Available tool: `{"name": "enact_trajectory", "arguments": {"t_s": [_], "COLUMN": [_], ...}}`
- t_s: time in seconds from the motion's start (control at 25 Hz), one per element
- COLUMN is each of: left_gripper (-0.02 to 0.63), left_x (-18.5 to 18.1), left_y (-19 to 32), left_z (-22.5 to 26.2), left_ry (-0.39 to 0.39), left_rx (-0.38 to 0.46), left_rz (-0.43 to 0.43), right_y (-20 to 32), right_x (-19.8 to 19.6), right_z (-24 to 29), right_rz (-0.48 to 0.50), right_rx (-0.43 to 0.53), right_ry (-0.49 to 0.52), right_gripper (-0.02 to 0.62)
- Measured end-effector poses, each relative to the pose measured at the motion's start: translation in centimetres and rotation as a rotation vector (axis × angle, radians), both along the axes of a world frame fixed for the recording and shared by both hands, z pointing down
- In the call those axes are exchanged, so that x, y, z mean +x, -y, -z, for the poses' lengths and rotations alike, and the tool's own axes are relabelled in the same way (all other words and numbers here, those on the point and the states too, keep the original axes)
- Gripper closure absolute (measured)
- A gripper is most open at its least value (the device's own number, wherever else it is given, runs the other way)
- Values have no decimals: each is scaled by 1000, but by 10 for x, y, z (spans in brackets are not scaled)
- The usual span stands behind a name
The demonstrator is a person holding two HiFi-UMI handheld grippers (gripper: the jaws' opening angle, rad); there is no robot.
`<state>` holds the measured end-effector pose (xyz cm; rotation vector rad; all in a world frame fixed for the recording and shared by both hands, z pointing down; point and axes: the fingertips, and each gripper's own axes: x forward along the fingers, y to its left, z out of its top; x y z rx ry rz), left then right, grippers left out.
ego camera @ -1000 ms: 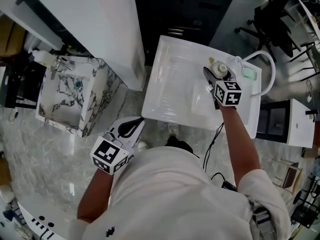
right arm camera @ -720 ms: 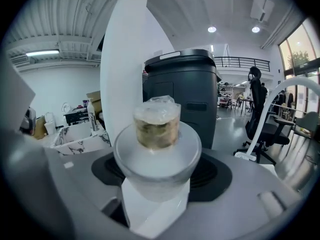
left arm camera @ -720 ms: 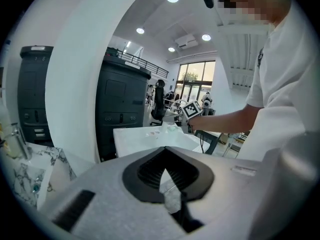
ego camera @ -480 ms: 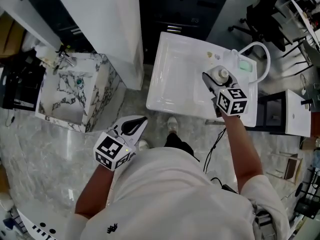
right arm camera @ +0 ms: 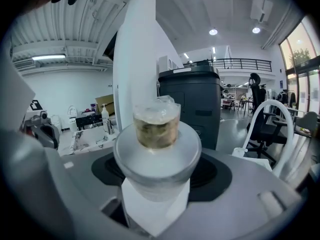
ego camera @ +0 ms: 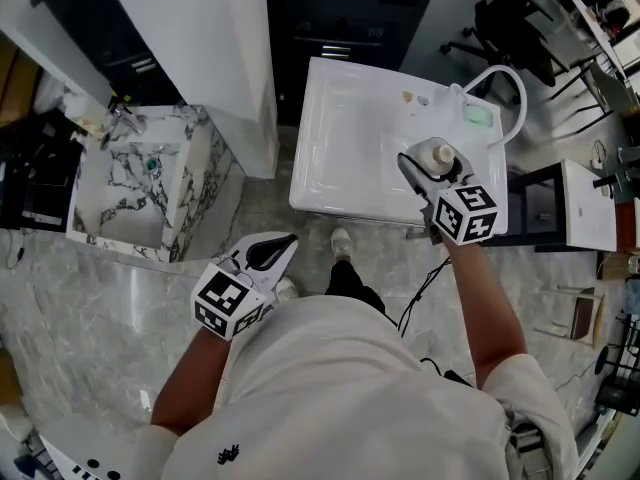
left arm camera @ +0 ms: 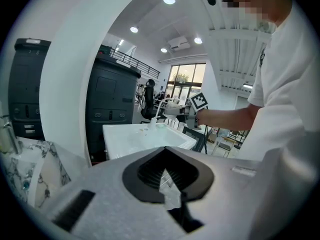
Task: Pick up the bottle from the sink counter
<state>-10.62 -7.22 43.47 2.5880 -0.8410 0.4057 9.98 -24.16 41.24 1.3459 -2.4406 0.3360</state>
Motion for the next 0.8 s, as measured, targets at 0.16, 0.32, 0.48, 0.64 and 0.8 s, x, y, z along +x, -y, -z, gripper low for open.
{"name": "enact_trajectory", "arguments": {"t_s": [0.16, 0.32, 0.48, 0.64, 0.8], "left_gripper": [600, 600, 600, 600, 600], "left_x": [2, 3, 1, -2, -4], "left_y": [-5, -7, -9, -9, -10], "left_z": [-2, -3, -5, -4, -4], "left_ry": [-11, -15, -12, -10, -9], "left_rx": [-6, -6, -6, -5, -4], "left_rz": [-10, -23, -26, -18, -11], "right_y": [-11, -20, -26, -27, -29], "right_x": [1, 1, 1, 0, -2], "right_z": [3, 5, 5, 8, 9], "right_rz": [-2, -5, -11, -5, 3], "right_rx": [-3, -3, -3, 0, 5], "right_ry": [-12, -16, -12, -14, -17], "right_gripper": [247, 247, 247, 247, 247]}}
